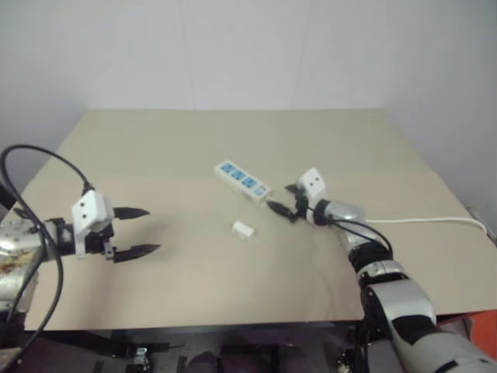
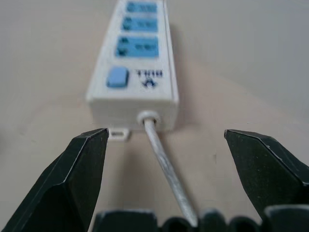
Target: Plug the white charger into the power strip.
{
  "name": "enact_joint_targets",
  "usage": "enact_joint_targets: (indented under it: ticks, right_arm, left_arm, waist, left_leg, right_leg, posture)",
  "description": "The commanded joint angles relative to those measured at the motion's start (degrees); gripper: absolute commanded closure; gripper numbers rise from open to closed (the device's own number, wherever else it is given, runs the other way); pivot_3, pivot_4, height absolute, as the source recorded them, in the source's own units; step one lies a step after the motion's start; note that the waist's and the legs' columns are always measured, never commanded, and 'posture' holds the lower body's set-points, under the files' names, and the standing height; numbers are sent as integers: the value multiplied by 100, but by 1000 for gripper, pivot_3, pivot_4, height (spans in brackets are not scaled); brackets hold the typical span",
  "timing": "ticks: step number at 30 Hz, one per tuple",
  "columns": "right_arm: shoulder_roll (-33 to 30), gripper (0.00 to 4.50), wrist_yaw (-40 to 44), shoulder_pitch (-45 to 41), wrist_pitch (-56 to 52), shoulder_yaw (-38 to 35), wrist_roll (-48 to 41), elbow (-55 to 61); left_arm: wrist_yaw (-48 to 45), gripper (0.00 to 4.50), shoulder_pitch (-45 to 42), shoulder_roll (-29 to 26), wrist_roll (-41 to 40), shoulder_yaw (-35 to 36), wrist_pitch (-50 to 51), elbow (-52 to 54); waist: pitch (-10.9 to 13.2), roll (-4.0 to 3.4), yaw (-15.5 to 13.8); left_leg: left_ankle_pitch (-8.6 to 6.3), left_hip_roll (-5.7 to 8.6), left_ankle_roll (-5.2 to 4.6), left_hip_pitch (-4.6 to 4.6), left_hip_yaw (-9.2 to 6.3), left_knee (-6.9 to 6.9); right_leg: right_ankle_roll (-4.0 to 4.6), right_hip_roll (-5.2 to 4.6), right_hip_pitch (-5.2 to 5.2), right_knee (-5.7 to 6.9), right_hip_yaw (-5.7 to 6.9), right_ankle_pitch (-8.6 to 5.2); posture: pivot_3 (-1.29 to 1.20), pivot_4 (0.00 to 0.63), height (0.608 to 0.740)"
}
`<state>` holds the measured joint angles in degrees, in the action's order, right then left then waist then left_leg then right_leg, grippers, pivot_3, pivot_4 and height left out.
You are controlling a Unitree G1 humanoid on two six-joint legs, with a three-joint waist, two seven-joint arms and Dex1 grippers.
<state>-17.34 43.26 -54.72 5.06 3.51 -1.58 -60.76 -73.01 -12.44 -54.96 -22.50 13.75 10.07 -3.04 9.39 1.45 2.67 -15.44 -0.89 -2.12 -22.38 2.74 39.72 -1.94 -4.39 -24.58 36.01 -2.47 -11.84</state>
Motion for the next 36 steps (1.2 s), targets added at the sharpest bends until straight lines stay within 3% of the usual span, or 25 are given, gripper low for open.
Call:
enact_joint_targets:
  ticks: [1,4,15,21,25,32,36]
  right_arm:
    - [-86,0,291,-338,-343,42,127,-331]
    - [-106,563,590,-444,-378,141,260,-494]
    - [-109,4392,666,-416,-241,187,453,-443]
    - [-612,4479,1170,203,41,-14,179,420]
    - [-1305,4479,1691,1180,208,-227,-111,1517]
    - [-2105,4479,1724,2439,31,-877,-646,2656]
    - [-2131,3137,1268,2649,38,-886,-501,2855]
  left_arm:
    - [54,19,12,-94,-33,172,-92,137]
    - [81,0,-3,-39,-3,100,-140,113]
    - [69,0,-176,69,106,-86,-342,-155]
    - [-33,0,-436,97,170,-256,-451,-375]
    - [-90,0,-520,74,202,-293,-501,-481]
    - [-148,0,-458,34,187,-286,-498,-453]
    - [-119,0,-509,80,226,-350,-476,-452]
  waist:
    - [0,0,8]
    - [0,-1,11]
    - [0,-1,64]
    - [1,-1,13]
    - [1,-1,-86]
    - [3,3,-89]
    - [3,3,10]
  left_leg:
    - [0,0,0,0,0,0]
    - [0,0,0,0,0,-1]
    - [0,-2,0,5,-1,-2]
    - [0,1,0,0,-10,-3]
    - [-3,3,-4,-14,-18,-4]
    - [-5,2,-7,-7,-13,-1]
    - [-3,0,-4,27,-2,-2]
  right_leg:
    - [0,1,0,0,0,0]
    - [0,0,0,0,0,0]
    - [1,0,2,2,0,0]
    - [0,-2,4,2,6,0]
    - [-2,-5,7,2,15,1]
    - [-4,-2,8,-19,10,1]
    - [-1,4,29,-7,-1,-1]
  posture:
    - [0,150,740]
    - [0,150,740]
    - [0,150,740]
    - [0,150,740]
    - [0,150,740]
    - [0,150,740]
    - [0,150,740]
